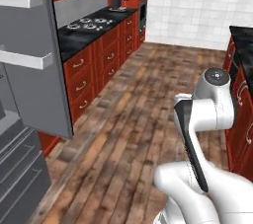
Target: Pick the pear and apple from the fridge and place them on the plate next to the blender to make a fruit smoothie.
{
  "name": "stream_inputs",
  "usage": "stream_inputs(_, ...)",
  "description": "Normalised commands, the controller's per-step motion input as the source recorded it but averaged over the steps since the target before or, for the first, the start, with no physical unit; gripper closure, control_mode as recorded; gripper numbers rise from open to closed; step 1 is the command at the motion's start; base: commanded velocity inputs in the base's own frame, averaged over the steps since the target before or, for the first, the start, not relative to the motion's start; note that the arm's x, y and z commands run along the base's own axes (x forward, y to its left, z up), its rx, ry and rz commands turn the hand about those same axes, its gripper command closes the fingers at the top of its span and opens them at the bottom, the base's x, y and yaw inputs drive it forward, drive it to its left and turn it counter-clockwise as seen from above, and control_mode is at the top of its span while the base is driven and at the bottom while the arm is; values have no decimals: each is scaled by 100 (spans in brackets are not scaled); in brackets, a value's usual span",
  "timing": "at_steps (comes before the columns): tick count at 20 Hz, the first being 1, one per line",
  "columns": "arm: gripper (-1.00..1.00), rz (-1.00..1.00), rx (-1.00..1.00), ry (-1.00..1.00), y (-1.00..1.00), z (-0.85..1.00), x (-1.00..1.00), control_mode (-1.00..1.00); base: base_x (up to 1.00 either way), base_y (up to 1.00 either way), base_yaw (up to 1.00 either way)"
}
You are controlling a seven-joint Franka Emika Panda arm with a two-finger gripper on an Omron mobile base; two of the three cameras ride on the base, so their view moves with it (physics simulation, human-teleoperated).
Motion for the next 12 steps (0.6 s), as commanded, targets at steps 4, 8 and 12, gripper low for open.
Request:
stream_inputs(4, 100, 0, 0, 0, 0, 0, 0, 100, 29, -2, -53)
stream_inputs(8, 100, 0, 0, 0, 0, 0, 0, 100, 36, 0, -49)
stream_inputs(12, 100, 0, 0, 0, 0, 0, 0, 100, 44, 0, -40)
